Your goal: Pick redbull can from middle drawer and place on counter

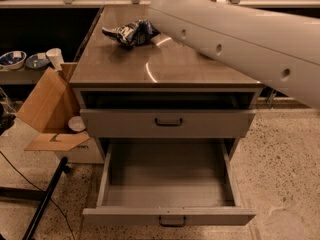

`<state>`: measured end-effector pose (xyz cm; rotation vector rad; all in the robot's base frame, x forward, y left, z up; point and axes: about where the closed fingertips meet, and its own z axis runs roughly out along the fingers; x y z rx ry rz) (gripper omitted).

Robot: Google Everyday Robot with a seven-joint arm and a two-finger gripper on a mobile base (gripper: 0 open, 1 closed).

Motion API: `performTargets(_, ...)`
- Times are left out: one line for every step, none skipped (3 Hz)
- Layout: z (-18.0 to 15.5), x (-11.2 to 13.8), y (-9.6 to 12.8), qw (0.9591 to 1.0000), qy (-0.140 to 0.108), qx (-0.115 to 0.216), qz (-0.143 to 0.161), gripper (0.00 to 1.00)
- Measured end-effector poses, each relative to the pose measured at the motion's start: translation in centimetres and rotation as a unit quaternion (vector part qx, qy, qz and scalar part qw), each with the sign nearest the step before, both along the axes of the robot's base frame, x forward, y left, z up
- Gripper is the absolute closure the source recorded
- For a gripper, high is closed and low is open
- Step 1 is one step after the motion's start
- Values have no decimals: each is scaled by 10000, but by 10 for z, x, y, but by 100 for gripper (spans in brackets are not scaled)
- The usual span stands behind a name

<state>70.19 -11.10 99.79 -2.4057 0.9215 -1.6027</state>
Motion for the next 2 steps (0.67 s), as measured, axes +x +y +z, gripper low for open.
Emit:
performTargets(-2, 4, -3, 9999, -13, 110, -32, 100)
performTargets(-2, 7, -5, 9998, 53, 168, 36, 100)
